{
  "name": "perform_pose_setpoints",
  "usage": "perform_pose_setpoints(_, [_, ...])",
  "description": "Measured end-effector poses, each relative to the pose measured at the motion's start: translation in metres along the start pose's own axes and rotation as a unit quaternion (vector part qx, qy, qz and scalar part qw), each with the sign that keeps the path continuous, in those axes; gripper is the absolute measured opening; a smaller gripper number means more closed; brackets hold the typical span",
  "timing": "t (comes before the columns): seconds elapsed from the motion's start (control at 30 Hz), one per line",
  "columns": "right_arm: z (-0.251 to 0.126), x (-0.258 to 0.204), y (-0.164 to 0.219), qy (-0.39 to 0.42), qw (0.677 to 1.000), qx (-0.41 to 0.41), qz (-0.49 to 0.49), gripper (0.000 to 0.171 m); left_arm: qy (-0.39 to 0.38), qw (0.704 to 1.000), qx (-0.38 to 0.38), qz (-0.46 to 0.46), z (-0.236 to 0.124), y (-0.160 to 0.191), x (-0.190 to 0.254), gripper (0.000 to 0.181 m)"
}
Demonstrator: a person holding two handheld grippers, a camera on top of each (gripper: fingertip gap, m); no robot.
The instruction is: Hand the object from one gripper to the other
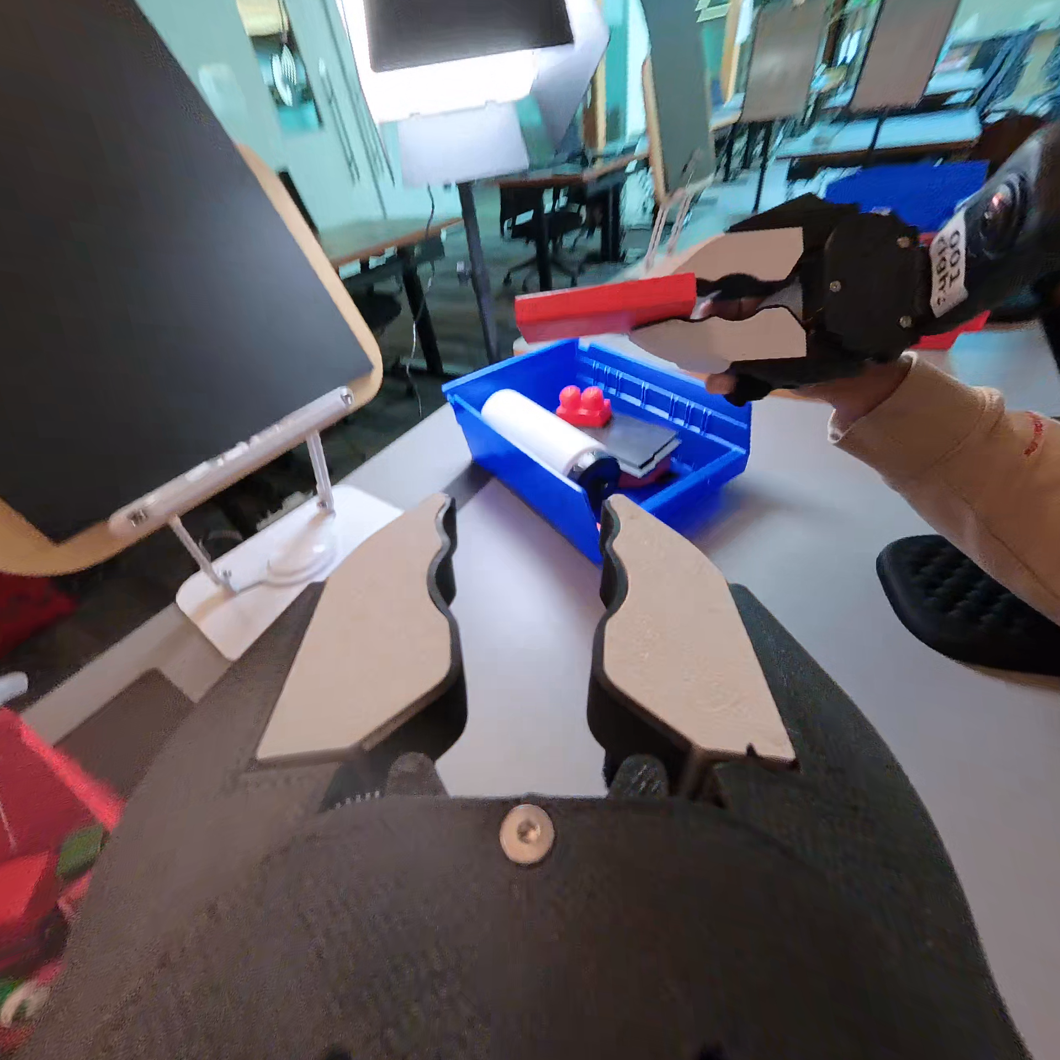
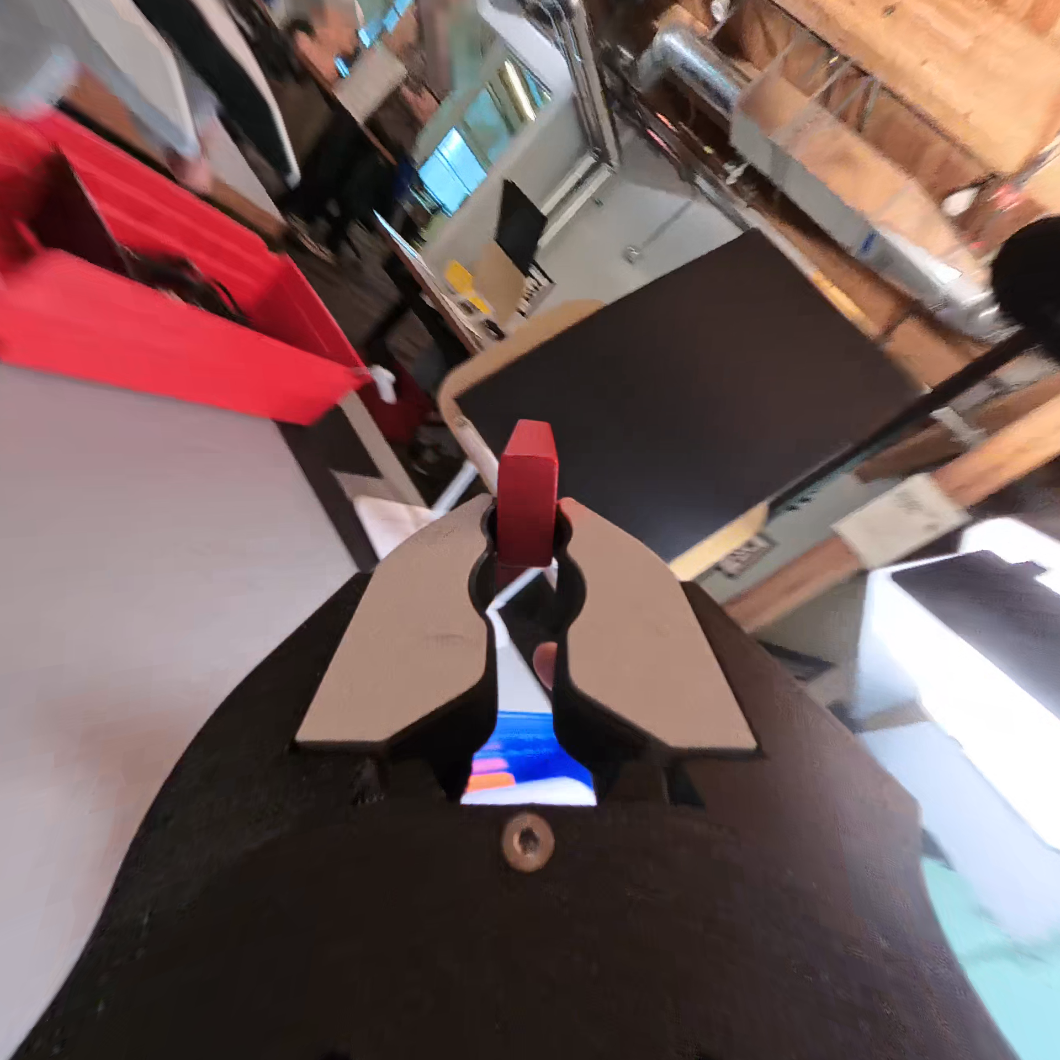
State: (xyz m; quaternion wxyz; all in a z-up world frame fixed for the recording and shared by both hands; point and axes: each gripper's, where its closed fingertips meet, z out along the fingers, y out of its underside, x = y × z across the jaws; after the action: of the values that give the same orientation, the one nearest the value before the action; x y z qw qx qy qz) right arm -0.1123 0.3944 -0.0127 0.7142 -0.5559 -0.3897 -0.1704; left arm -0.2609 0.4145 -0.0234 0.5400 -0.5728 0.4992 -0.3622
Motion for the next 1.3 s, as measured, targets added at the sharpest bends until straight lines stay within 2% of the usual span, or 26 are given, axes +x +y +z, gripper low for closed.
perform_pose_setpoints(0.1, [0.013, -0.011, 0.012, 0.038, 0.995, -0.024, -0.094, 0.016, -0.018, 0.998, -0.058, -0.003, 0.009, 0.014, 0.008, 0.053])
perform_pose_setpoints(0.23, [0.033, -0.036, 0.019, 0.051, 0.985, -0.056, -0.157, 0.016, -0.066, 0.992, -0.103, 0.040, 0.019, 0.028, 0.011, 0.056])
perform_pose_setpoints(0.4, [0.049, -0.058, 0.008, 0.080, 0.971, -0.077, -0.211, 0.016, -0.101, 0.983, -0.124, 0.088, 0.031, 0.039, 0.013, 0.056])
perform_pose_setpoints(0.53, [0.052, -0.070, -0.007, 0.079, 0.968, -0.059, -0.231, 0.016, -0.103, 0.981, -0.122, 0.107, 0.034, 0.041, 0.015, 0.055])
perform_pose_setpoints(0.63, [0.047, -0.081, -0.022, 0.009, 0.985, -0.012, -0.173, 0.016, -0.097, 0.979, -0.104, 0.150, 0.029, 0.032, 0.014, 0.057])
perform_pose_setpoints(0.7, [0.040, -0.087, -0.029, -0.070, 0.995, 0.010, -0.077, 0.016, -0.066, 0.979, -0.088, 0.169, 0.025, 0.027, 0.018, 0.056])
perform_pose_setpoints(0.77, [0.027, -0.092, -0.039, -0.161, 0.986, 0.035, 0.021, 0.016, -0.024, 0.984, -0.071, 0.161, 0.019, 0.022, 0.022, 0.055])
perform_pose_setpoints(0.83, [0.010, -0.095, -0.050, -0.247, 0.960, 0.053, 0.117, 0.016, 0.018, 0.987, -0.060, 0.150, 0.013, 0.020, 0.028, 0.055])
perform_pose_setpoints(0.9, [-0.011, -0.101, -0.060, -0.339, 0.920, 0.061, 0.186, 0.016, 0.076, 0.985, -0.071, 0.137, 0.009, 0.025, 0.043, 0.056])
perform_pose_setpoints(1.03, [-0.034, -0.118, -0.069, -0.440, 0.869, 0.041, 0.225, 0.016, 0.187, 0.970, -0.088, 0.127, 0.008, 0.036, 0.084, 0.038])
perform_pose_setpoints(1.1, [-0.038, -0.126, -0.071, -0.461, 0.860, 0.031, 0.219, 0.016, 0.228, 0.958, -0.101, 0.139, 0.008, 0.045, 0.101, 0.018])
perform_pose_setpoints(1.2, [-0.033, -0.122, -0.083, -0.437, 0.872, 0.048, 0.215, 0.016, 0.227, 0.961, -0.089, 0.130, 0.017, 0.046, 0.107, 0.017])
perform_pose_setpoints(1.3, [-0.021, -0.095, -0.111, -0.354, 0.891, 0.133, 0.252, 0.021, 0.261, 0.965, 0.018, 0.010, 0.018, 0.014, 0.107, 0.017])
